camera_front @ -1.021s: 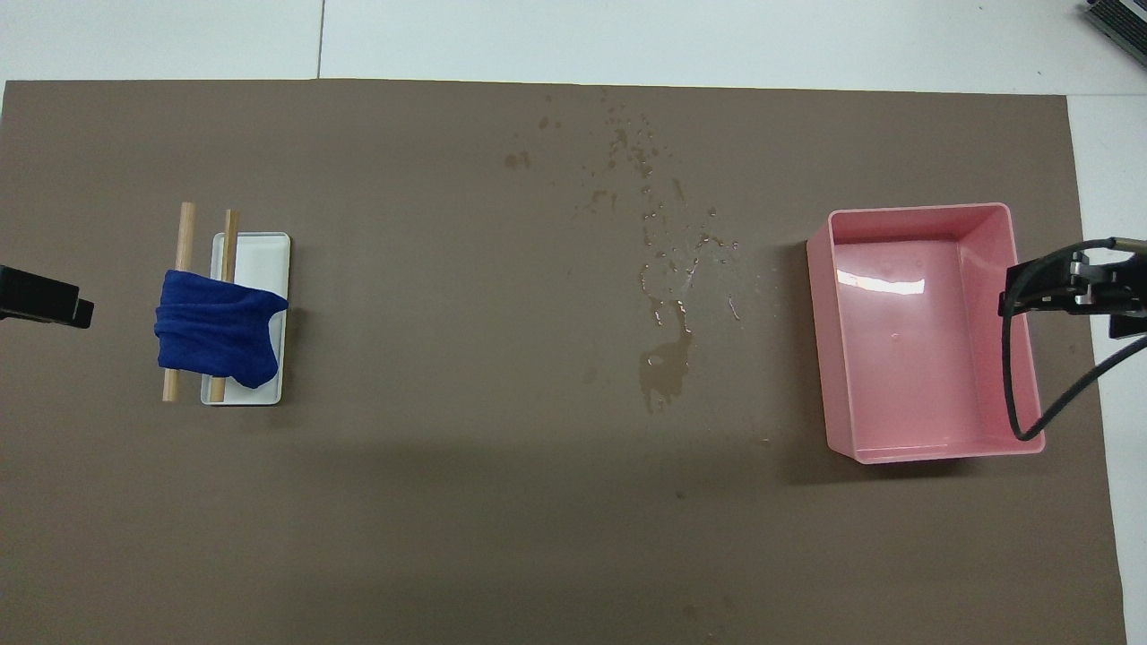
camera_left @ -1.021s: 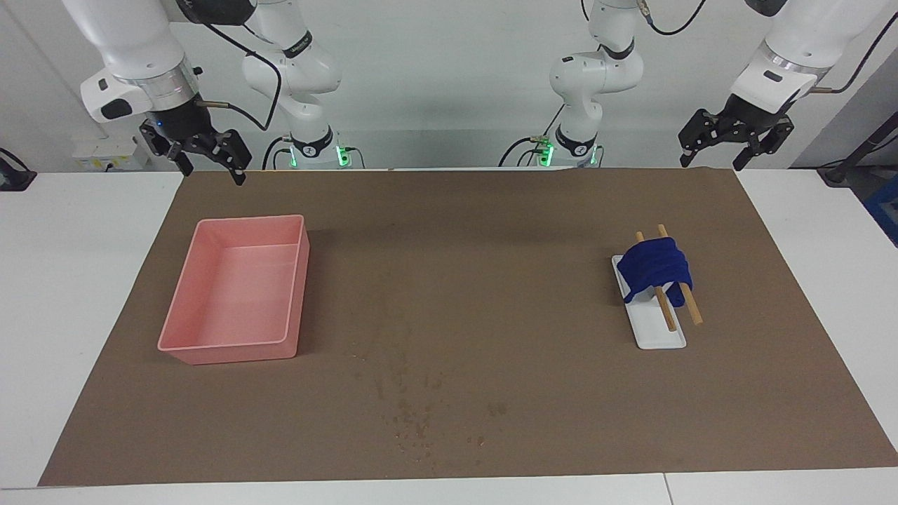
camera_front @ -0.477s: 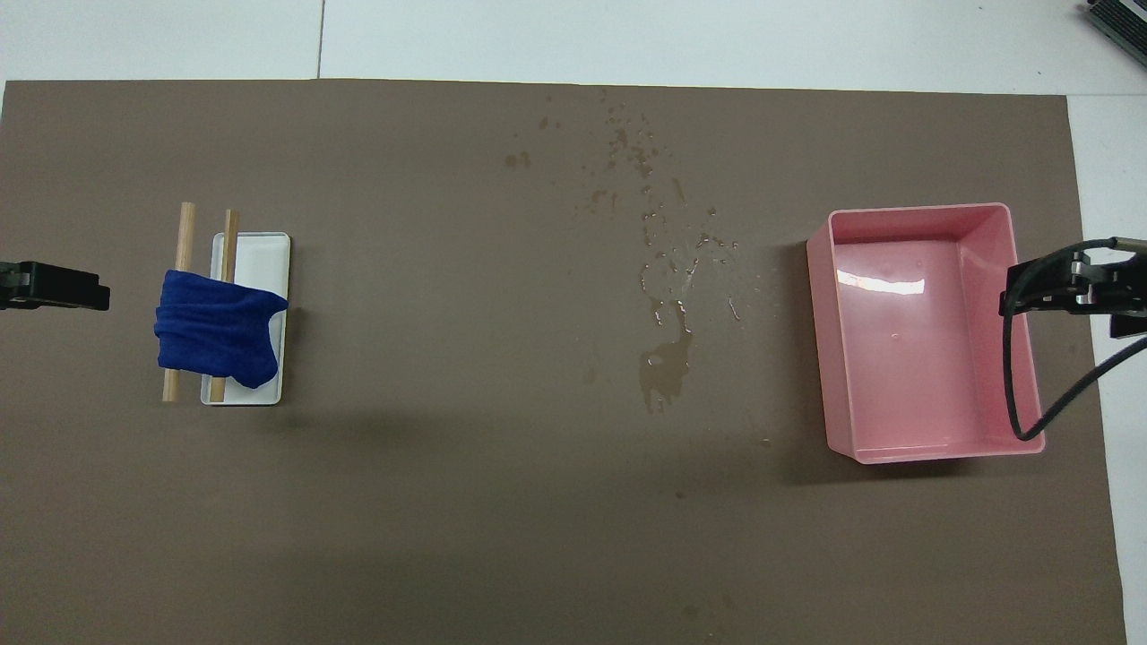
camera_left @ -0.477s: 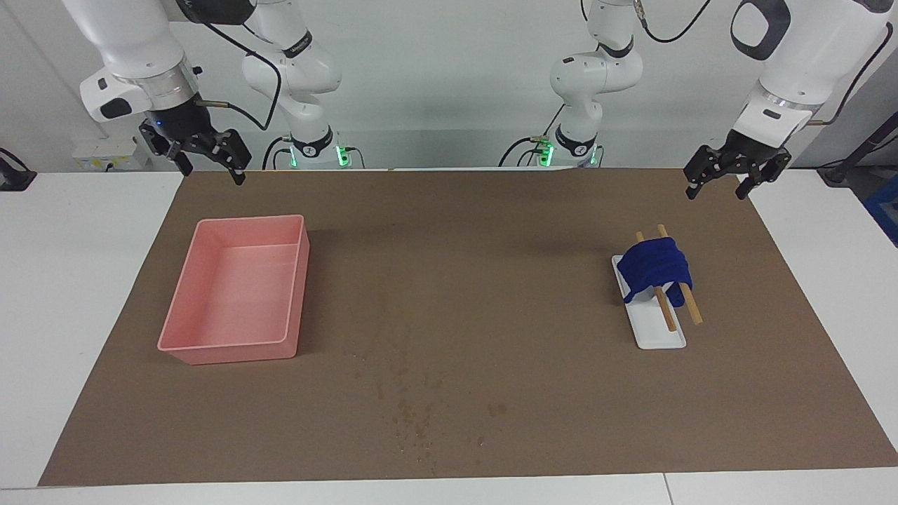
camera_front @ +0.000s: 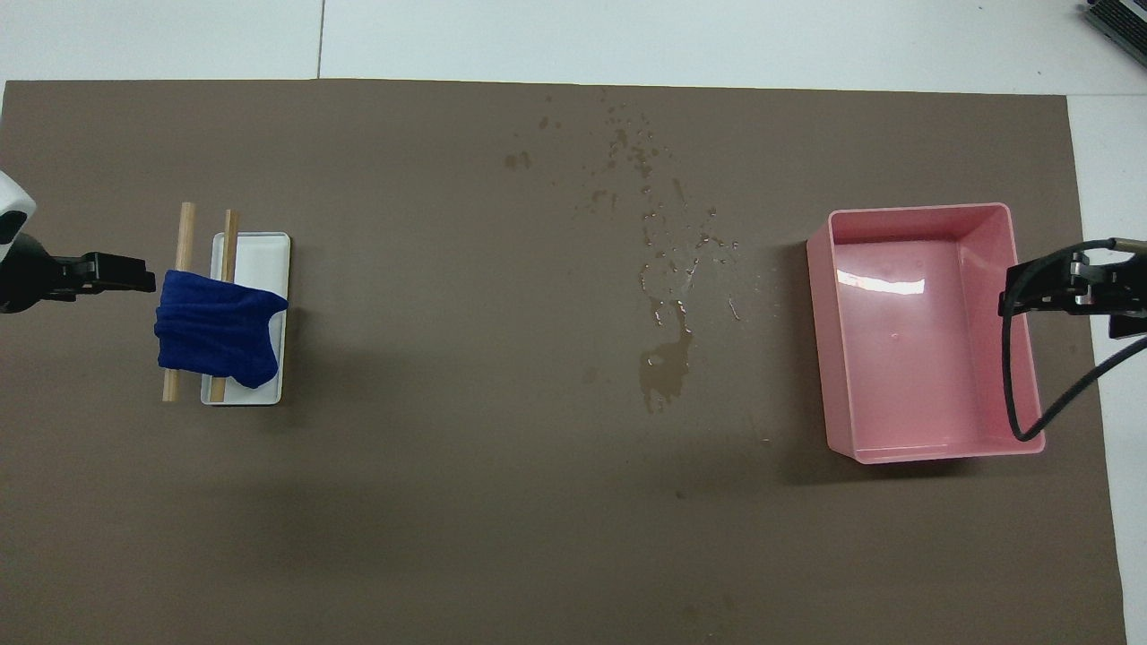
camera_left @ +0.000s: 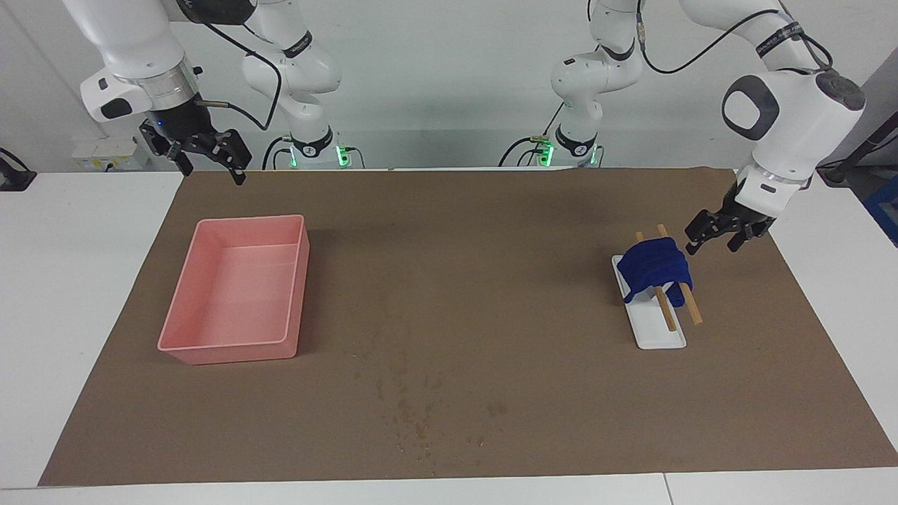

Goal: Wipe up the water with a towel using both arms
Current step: 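Grasp the blue towel with the left gripper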

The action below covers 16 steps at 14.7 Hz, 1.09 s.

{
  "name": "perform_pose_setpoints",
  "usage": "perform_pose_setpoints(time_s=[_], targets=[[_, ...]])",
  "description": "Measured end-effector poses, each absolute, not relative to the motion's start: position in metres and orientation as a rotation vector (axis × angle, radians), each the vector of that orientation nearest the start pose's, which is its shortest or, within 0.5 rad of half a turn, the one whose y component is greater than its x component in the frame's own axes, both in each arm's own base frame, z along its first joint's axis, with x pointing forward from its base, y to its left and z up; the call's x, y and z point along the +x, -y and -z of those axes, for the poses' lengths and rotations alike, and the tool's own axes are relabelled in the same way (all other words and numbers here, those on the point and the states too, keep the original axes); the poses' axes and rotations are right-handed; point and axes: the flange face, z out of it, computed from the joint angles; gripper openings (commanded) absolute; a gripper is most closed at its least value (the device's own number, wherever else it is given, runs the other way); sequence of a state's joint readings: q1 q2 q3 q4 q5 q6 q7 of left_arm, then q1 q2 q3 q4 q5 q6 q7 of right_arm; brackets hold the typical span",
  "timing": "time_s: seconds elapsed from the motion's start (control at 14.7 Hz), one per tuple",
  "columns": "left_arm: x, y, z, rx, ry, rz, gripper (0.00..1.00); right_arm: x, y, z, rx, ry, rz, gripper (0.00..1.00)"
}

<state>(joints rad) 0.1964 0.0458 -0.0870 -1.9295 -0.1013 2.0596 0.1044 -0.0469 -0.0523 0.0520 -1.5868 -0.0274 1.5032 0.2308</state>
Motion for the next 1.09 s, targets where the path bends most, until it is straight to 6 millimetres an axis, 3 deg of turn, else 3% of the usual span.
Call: perform_pose_setpoints(time_s=[0.2, 0.34, 0.75, 1.09], targets=[[0.571, -0.05, -0.437, -3.232, 0.12, 0.133, 0.92, 0.531, 0.0, -0.638, -3.155, -0.36, -0.048, 1.0], [0.567, -0.047, -0.428, -3.238, 0.145, 0.12, 0.86, 0.531, 0.0, -0.639, -3.155, -0.36, -0.048, 1.0], [0.561, -0.03, -0.426, -3.239, 0.19, 0.101, 0.47, 0.529, -0.001, -0.639, -3.155, -0.36, -0.046, 1.0], [0.56, -0.034, -0.428, -3.237, 0.203, 0.107, 0.38, 0.528, -0.003, -0.636, -3.156, -0.354, -0.057, 1.0]])
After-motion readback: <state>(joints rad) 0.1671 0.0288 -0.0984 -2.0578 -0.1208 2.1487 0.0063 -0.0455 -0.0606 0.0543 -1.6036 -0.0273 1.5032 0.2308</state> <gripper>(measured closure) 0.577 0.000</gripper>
